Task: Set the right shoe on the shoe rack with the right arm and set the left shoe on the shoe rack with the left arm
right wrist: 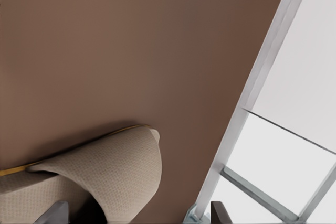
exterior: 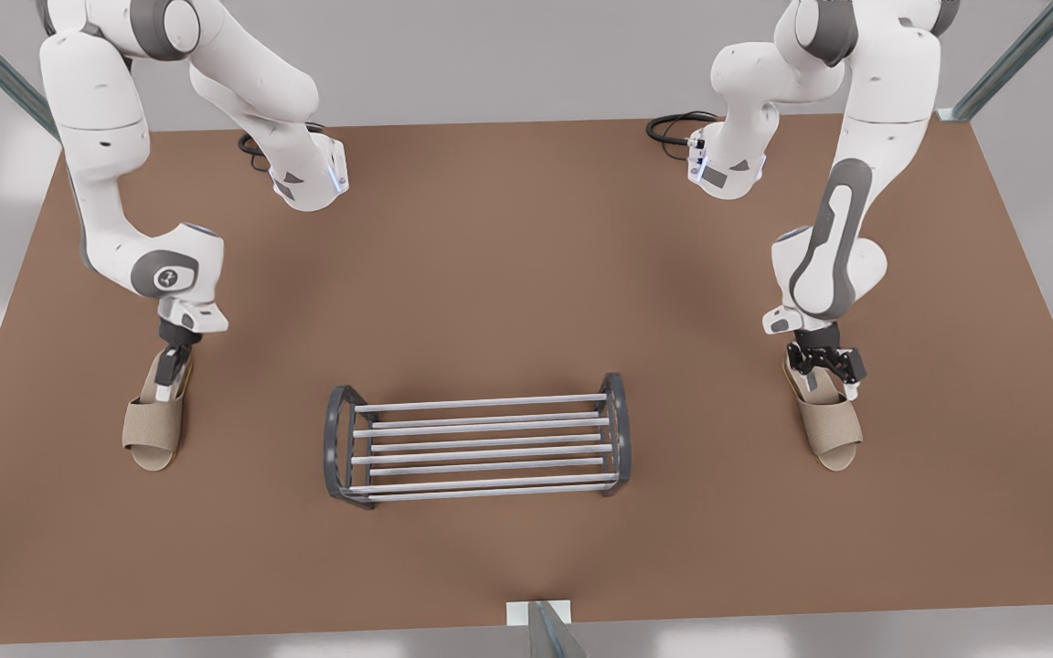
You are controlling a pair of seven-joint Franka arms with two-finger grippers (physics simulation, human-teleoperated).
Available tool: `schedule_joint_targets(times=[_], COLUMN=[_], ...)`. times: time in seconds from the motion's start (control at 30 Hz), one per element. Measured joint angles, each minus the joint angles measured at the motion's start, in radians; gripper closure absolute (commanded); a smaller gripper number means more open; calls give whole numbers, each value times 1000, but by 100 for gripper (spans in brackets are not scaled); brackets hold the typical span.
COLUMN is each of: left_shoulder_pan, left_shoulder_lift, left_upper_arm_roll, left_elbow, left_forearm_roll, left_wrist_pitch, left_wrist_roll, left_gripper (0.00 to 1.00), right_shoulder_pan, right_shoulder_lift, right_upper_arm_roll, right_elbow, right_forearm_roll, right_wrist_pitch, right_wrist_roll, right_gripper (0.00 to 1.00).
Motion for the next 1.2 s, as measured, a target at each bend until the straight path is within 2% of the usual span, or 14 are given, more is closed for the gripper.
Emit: schedule_joint_targets(times=[0.17, 0.27, 0.4, 0.6, 1.17, 1.2], left_shoulder_pan=[2, 2, 2, 2, 2, 3], left_shoulder_lift=[48, 72, 89, 137, 220, 225], left_upper_arm_roll=[21, 28, 30, 31, 62, 62], left_elbow=[13, 38, 48, 79, 162, 167], left_forearm_roll=[142, 172, 187, 193, 208, 208], left_wrist_pitch=[-36, -49, -62, -84, -93, -92], left_wrist_roll=[-156, -232, -314, -409, -555, -560], left_gripper=[0, 0, 0, 0, 0, 11], right_shoulder_pan=[-23, -23, -17, -23, -9, -9], right_shoulder_lift=[20, 49, 84, 105, 190, 190], right_upper_arm_roll=[-8, -15, -28, -51, -80, -82], right_elbow=[-7, 44, 82, 35, 131, 135], right_forearm_roll=[-25, -25, -25, -25, -25, -25], right_wrist_pitch=[-1, -2, -28, -67, -135, -137], right_wrist_roll=[99, 139, 181, 229, 288, 290], right_gripper=[0, 0, 0, 0, 0, 0])
